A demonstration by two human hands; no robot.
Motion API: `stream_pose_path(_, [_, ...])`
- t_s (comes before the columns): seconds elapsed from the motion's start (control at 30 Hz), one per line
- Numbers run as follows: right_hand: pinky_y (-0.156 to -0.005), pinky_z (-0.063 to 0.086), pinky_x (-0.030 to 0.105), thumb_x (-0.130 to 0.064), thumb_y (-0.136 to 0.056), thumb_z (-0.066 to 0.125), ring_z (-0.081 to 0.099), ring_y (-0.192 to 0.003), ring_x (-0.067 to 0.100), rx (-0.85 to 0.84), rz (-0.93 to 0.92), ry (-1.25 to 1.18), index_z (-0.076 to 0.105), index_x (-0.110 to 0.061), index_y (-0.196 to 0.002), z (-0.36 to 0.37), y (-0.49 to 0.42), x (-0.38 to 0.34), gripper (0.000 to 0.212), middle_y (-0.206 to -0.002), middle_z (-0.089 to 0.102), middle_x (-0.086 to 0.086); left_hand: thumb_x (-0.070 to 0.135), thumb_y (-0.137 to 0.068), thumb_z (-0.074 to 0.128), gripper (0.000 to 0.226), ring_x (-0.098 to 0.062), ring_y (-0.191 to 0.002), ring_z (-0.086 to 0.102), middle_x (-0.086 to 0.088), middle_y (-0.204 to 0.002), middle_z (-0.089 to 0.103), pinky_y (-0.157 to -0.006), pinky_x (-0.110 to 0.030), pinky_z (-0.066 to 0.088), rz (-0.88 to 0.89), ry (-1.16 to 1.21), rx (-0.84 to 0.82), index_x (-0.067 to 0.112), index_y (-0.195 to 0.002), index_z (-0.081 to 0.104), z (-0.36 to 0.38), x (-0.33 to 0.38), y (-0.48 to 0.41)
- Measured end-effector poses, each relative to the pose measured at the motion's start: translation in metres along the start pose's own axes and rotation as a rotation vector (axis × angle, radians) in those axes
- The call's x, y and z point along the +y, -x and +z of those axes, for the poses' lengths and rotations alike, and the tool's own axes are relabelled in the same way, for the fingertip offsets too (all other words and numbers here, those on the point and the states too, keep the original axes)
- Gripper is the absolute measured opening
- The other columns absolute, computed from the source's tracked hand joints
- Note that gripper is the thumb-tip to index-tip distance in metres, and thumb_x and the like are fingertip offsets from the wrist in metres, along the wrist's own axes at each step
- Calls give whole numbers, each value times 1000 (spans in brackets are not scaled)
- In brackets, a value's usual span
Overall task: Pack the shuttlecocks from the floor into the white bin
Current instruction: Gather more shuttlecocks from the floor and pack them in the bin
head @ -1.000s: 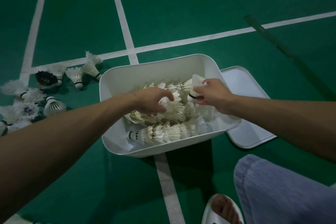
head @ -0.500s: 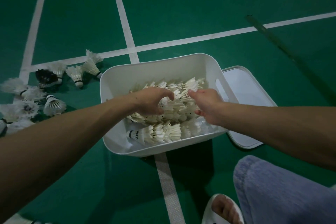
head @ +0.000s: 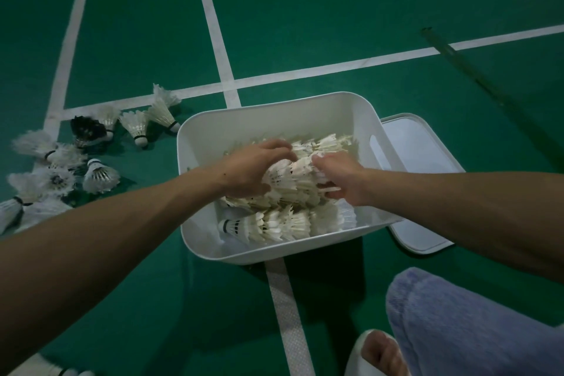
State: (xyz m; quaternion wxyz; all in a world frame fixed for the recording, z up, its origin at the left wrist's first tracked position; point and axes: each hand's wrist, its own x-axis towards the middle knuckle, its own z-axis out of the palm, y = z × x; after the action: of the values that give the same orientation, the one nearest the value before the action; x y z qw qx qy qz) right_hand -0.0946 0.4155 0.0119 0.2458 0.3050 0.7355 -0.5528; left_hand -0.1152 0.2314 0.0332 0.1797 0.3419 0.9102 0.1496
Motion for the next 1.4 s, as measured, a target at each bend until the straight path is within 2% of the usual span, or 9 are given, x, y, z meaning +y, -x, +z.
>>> stream_pose_path(0.07, [-82, 49, 38, -22, -96, 55, 57, -106, 28, -30, 13, 2, 57, -13, -110, -5, 0, -1, 16, -121, 58, 11, 20, -75, 78, 72, -14, -118, 40, 2, -149, 28, -97, -26, 37, -39, -29, 19, 28, -138, 43, -4, -6, 8])
stream_pose_path(0.17, [-70, 49, 32, -5, -94, 53, 59, -103, 28, -39, -8, 8, 55, -14, -97, -10, 0, 0, 11, -120, 56, 11, 39, -66, 82, 90, -26, -131, 26, 1, -151, 16, -105, -42, 35, -153, -173, -88, 39, -141, 32, -2, -13, 15])
stream_pose_path(0.43, [-59, 41, 21, -2, -91, 61, 49, -72, 12, 61, -173, 177, 55, -5, -123, -6, -7, 5, 33, -86, 54, 3, 19, -75, 77, 85, -28, -132, 29, -3, -152, 20, -107, -43, 34, -190, -151, -1, 36, -144, 31, 15, -19, 6])
stream_pose_path(0.53, [-80, 55, 34, 3, -90, 60, 59, -93, 23, 46, -156, 85, 52, -3, -128, -4, -8, -1, 39, -101, 56, 10, 19, -77, 76, 83, -29, -132, 30, -3, -152, 21, -105, -43, 36, -209, -137, 27, 35, -144, 31, 16, -23, 2])
stream_pose_path(0.6, [-86, 55, 38, 6, -89, 59, 59, -104, 29, 14, -137, 3, 57, -3, -111, -4, -9, -3, 24, -109, 55, 13, 20, -78, 75, 82, -29, -132, 30, -2, -153, 21, -105, -44, 36, -210, -138, 34, 35, -144, 31, 17, -24, 1])
stream_pose_path(0.67, [-84, 56, 37, 3, -86, 64, 59, -101, 28, -2, -150, 2, 56, -3, -95, -5, -10, -3, 14, -105, 57, 13, 21, -79, 75, 81, -29, -133, 29, -2, -152, 21, -105, -44, 35, -209, -141, 36, 35, -145, 30, 19, -25, 1])
stream_pose_path(0.9, [-86, 57, 43, -2, -84, 71, 61, -93, 27, 29, -189, 117, 48, -3, -118, 1, -14, 7, 41, -90, 49, 4, 19, -77, 76, 80, -28, -129, 38, -2, -150, 24, -103, -44, 41, -182, -139, 28, 35, -142, 33, 26, -26, -2])
stream_pose_path(1.13, [-85, 58, 40, -12, -72, 83, 63, -100, 27, -10, -208, 143, 44, 1, -134, -12, -16, 9, 74, -104, 55, 5, 23, -74, 79, 85, -26, -128, 38, 0, -152, 21, -101, -43, 43, -188, -126, -17, 37, -143, 31, 19, -26, 0])
stream_pose_path(1.4, [-81, 59, 41, -20, -74, 82, 64, -94, 26, 45, -207, 241, 61, 5, -100, -27, 0, -4, 42, -111, 62, 18, 35, -76, 76, 101, -27, -137, 25, 1, -157, 14, -108, -46, 34, -181, -234, -34, 30, -151, 8, 5, -20, 20])
